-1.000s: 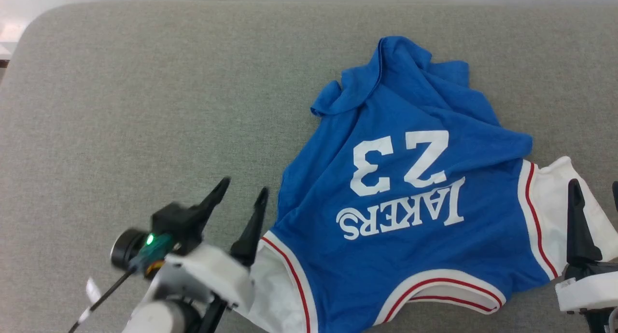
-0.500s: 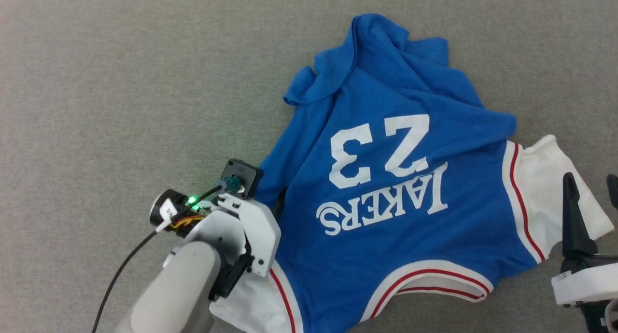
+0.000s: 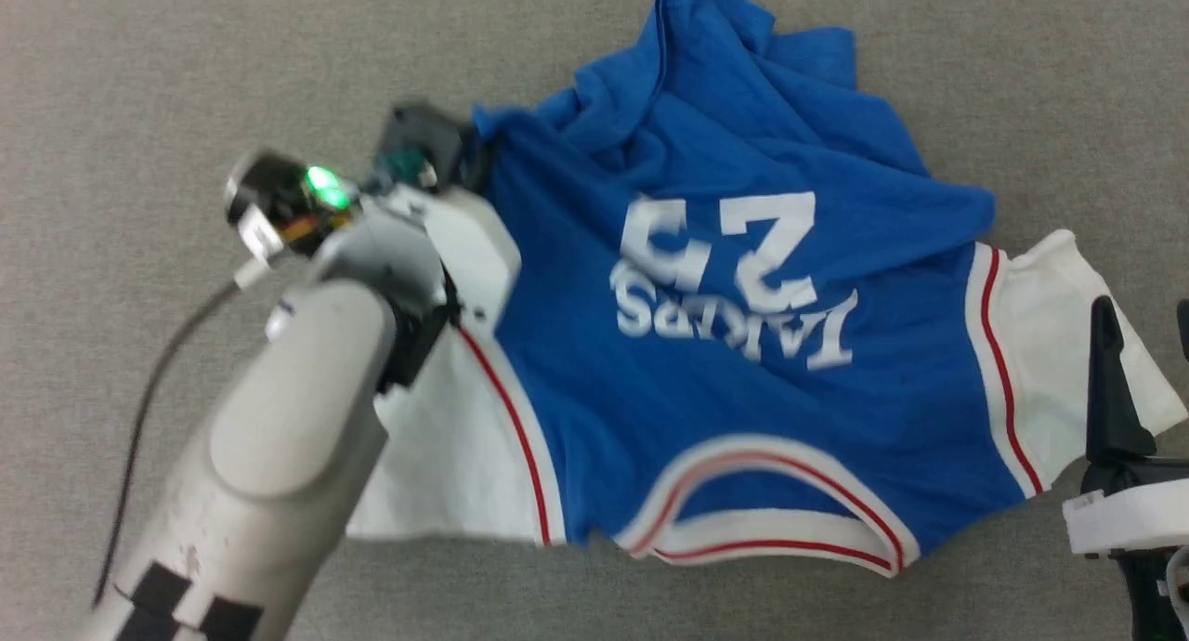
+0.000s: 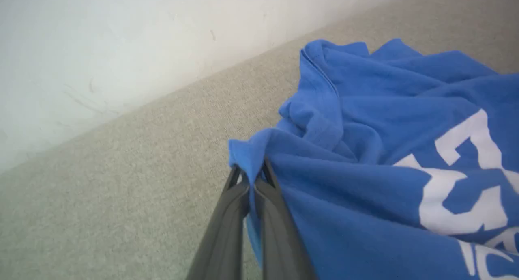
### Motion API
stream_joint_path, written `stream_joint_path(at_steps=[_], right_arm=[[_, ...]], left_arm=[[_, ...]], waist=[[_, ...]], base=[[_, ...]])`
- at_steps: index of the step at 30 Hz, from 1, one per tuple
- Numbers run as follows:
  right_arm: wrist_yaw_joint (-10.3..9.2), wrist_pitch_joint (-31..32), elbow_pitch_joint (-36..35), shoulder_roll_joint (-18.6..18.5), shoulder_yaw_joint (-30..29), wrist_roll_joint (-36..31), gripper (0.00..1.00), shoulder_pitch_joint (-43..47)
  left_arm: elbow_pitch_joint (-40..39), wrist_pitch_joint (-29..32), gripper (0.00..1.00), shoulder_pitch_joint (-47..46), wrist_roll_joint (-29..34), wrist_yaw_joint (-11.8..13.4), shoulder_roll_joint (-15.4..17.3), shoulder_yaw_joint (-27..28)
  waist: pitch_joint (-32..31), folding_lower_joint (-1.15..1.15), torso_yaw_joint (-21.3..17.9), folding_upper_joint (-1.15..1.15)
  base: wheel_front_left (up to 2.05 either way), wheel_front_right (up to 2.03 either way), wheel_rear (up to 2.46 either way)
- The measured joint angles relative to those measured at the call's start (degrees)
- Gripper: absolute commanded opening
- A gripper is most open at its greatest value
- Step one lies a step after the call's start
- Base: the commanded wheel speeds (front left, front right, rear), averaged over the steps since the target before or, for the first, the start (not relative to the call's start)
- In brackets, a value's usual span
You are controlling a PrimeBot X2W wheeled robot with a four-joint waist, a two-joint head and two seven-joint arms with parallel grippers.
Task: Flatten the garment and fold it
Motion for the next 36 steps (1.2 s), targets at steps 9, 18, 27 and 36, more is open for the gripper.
stream_joint_path(at_steps=[9, 18, 27, 36], right_arm=[[0.0, -0.89, 1.48, -0.01, 1.44, 0.24, 1.0, -2.87], [0.0, -2.16, 3.64, 0.01, 1.34, 0.24, 1.0, -2.99], [0.0, -1.94, 4.49, -0.01, 1.41, 0.42, 1.0, -1.08], [-0.01, -0.9, 4.17, -0.01, 1.53, 0.82, 1.0, 1.28]], left_arm=[[8.28, -4.37, 0.0, -9.55, -0.3, 1.08, 0.22, 3.44], [9.73, -14.49, 1.0, -9.21, -4.53, 2.64, -5.0, 6.06], [-18.3, -15.47, 1.0, 9.45, -7.04, 11.76, -1.83, 12.51], [-36.15, -6.64, 1.0, 38.46, -8.08, 18.66, 2.19, 13.65]], waist=[[3.63, 0.0, -1.73, 0.0], [4.74, -0.01, -2.25, 0.0], [-0.56, -0.02, -0.13, 0.0], [-4.89, -0.03, 3.69, 0.0]], base=[[0.0, 0.0, 0.0], [0.0, 0.0, 0.0], [0.0, 0.0, 0.0], [0.0, 0.0, 0.0]])
